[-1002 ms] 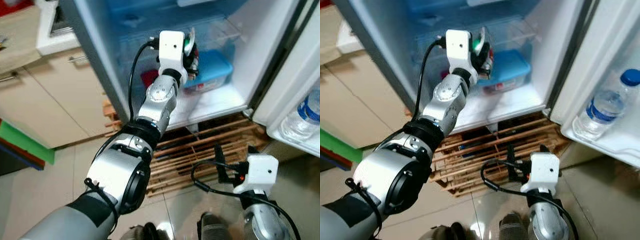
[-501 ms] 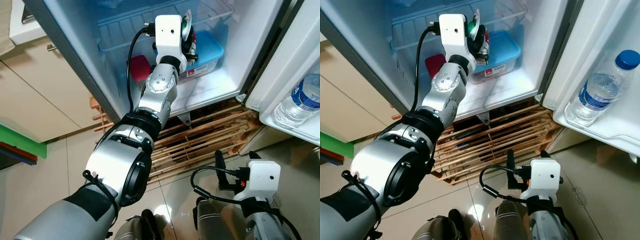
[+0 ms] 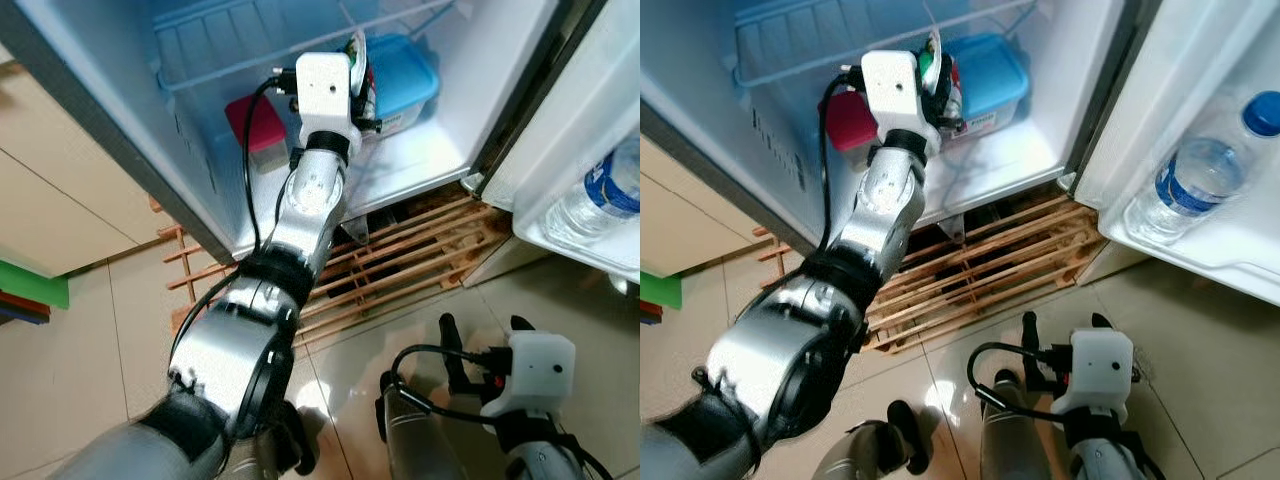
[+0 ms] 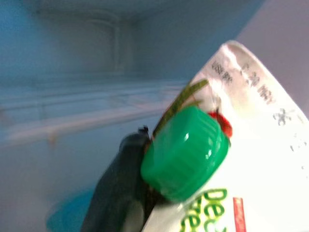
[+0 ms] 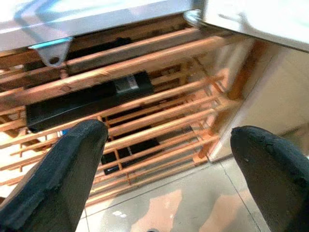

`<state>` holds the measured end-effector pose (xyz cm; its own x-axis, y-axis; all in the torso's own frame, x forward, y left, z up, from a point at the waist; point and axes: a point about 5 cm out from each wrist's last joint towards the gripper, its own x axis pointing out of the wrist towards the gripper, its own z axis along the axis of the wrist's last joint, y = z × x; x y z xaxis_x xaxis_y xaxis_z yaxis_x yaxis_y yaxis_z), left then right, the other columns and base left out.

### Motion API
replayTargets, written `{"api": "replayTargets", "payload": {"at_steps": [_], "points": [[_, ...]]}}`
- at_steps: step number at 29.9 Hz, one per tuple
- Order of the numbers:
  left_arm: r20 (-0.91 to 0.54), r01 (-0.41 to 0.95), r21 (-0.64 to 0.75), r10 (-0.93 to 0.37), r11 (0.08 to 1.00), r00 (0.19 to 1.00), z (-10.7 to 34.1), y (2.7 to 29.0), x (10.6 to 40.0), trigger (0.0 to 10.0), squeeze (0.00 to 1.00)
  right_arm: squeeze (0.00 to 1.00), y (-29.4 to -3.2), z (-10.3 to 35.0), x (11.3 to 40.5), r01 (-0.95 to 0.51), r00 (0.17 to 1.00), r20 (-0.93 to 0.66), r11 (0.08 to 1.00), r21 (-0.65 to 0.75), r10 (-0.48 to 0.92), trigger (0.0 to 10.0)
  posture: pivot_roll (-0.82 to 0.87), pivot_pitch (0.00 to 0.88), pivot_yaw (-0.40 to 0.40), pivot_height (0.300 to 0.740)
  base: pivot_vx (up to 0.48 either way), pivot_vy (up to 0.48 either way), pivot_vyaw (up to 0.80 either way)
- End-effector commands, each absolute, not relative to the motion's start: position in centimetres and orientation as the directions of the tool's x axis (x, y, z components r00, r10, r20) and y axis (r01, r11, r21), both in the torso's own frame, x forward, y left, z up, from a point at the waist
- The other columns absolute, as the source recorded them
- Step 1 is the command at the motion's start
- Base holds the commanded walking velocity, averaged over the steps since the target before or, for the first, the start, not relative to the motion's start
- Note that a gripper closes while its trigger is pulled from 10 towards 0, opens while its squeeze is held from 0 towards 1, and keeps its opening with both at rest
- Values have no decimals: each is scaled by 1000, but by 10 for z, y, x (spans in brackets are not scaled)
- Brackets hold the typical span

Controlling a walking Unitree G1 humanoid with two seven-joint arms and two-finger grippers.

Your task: Restocking fridge

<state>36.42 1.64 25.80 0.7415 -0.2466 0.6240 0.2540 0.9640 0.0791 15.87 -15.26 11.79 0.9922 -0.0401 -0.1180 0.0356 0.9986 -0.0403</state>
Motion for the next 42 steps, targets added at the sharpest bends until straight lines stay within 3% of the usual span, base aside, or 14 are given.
{"api": "replayTargets", "payload": {"at_steps": [1, 7, 17, 21, 26, 42], "points": [[712, 243, 128, -260, 961, 652, 271, 13, 351, 10000, 0, 0, -150, 112, 156, 30, 987, -154, 999, -27, -34, 10000, -436, 342, 154, 740, 0, 0, 0], [611, 175, 108, -204, 979, 765, 243, 32, 356, 10000, 0, 0, -150, 112, 158, 24, 988, -155, 999, -24, -28, 10000, -430, 336, 152, 740, 0, 0, 0], [631, 181, 215, -278, 960, 725, 233, 56, 321, 10000, 0, 0, -152, 110, 159, 24, 987, -157, 999, -30, -29, 10000, -402, 321, 154, 740, 0, 0, 0], [586, 159, 223, -263, 962, 767, 226, 65, 321, 10000, 0, 0, -151, 110, 163, 19, 988, -150, 999, -26, -23, 10000, -383, 313, 154, 740, 0, 0, 0], [438, 105, 119, -147, 987, 887, 211, 75, 342, 10000, 0, 0, -148, 110, 170, -2, 991, -137, 1000, -21, -1, 10000, -374, 301, 145, 740, 0, 0, 0], [351, 172, -31, -150, 985, 924, 219, 51, 376, 10000, 0, 0, -148, 112, 177, -11, 992, -123, 1000, -26, 8, 10000, -383, 287, 136, 740, 0, 0, 0]]}}
